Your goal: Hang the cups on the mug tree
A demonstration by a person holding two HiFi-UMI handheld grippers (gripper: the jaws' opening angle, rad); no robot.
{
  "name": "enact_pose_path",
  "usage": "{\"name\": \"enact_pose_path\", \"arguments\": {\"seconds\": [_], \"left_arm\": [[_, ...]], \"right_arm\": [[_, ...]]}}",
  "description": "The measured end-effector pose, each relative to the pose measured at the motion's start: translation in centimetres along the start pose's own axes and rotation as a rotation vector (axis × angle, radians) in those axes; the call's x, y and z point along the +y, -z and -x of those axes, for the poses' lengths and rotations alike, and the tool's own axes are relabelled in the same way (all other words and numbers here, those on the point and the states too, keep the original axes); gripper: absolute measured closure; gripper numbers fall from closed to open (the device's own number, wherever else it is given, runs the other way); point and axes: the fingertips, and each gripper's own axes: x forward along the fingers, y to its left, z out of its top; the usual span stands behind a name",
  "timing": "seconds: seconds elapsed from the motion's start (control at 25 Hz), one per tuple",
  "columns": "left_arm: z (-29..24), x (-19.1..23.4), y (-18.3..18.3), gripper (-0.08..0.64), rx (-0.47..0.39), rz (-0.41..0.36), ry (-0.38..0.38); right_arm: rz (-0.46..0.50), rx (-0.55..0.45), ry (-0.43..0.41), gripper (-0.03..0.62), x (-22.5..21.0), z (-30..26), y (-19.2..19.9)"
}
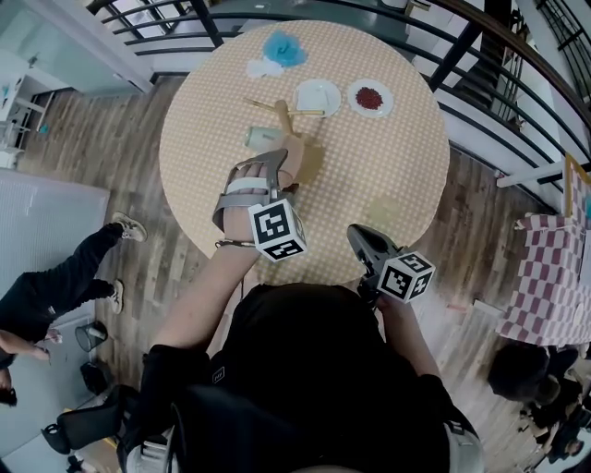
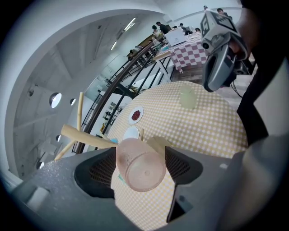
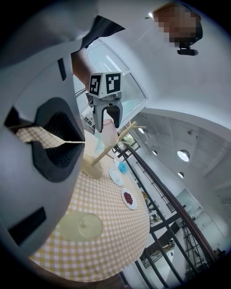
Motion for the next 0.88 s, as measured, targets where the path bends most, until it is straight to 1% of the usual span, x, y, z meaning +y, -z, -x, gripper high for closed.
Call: {"name": "enact_pose_path", "arguments": {"seconds": [0.16, 0.36, 0.6, 0.68, 0.8, 0.88], "left_arm": [[0.8, 0.4, -0.1, 0.232, -0.015, 0.018, -0.015], [1.3, 0.7, 0.1, 0.232, -0.009, 0.019, -0.028], [2.6, 0.1, -0.1, 0.232, -0.034, 0.063, -0.009], [3.2, -0.1, -0.4, 0.232, -0.061, 0.113, 0.014], [4.6, -0.2, -0.9, 0.232, -0.137, 0.264, 0.076], [5.7, 0.0, -1.1, 0.232, -0.182, 0.357, 0.099]], "right_arm": [[-0.002, -0.001, -0.011, 0.574, 0.3, -0.1, 0.2], [0.002, -0.001, -0.020, 0.574, 0.6, 0.0, 0.2], [0.009, 0.003, -0.027, 0.574, 0.7, -0.1, 0.4], [0.013, 0.006, -0.034, 0.574, 0.9, -0.2, 0.3], [0.020, 0.013, -0.046, 0.574, 1.5, -0.4, 0.2], [0.028, 0.022, -0.051, 0.574, 1.6, -0.3, 0.1]]}}
